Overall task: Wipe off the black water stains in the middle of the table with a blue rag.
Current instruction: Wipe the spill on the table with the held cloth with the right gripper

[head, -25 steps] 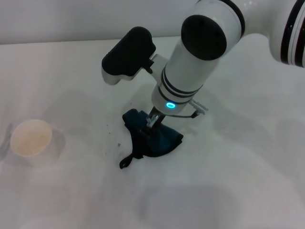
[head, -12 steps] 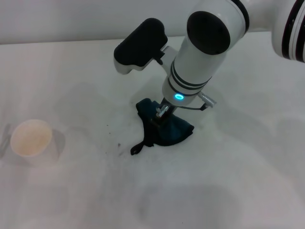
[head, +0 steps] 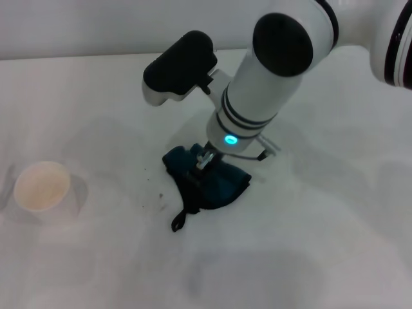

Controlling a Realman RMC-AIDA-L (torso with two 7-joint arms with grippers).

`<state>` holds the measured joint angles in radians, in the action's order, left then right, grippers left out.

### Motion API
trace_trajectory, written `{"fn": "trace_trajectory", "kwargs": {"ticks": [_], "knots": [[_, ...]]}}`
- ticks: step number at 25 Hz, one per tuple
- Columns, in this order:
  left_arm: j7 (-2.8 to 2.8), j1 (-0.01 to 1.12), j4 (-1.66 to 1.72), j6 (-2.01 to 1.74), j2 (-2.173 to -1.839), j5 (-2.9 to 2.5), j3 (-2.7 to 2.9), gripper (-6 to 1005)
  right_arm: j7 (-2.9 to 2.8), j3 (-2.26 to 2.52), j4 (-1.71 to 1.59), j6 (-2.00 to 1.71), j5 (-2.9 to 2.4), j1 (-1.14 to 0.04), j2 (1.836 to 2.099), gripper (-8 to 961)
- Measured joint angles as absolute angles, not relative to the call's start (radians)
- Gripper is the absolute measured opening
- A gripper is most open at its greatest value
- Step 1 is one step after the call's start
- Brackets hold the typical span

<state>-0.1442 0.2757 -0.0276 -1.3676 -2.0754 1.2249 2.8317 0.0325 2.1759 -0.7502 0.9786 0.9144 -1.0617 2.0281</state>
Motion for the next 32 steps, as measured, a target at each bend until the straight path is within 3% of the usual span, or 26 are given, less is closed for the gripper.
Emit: {"fn": "trace_trajectory", "kwargs": {"ticks": [22, 32], "knots": [[-0.144, 0.284, -0.022, -1.357, -2.077, 1.224, 2.836, 875, 0.066, 2.377, -0.861, 0.873, 1.161, -1.067, 2.028, 85], [-0.144, 0.275, -0.024, -1.358, -2.078, 1.224, 2.834, 875, 0.068, 2.343, -0.7, 0.869, 1.133, -1.135, 2.028, 86]]}}
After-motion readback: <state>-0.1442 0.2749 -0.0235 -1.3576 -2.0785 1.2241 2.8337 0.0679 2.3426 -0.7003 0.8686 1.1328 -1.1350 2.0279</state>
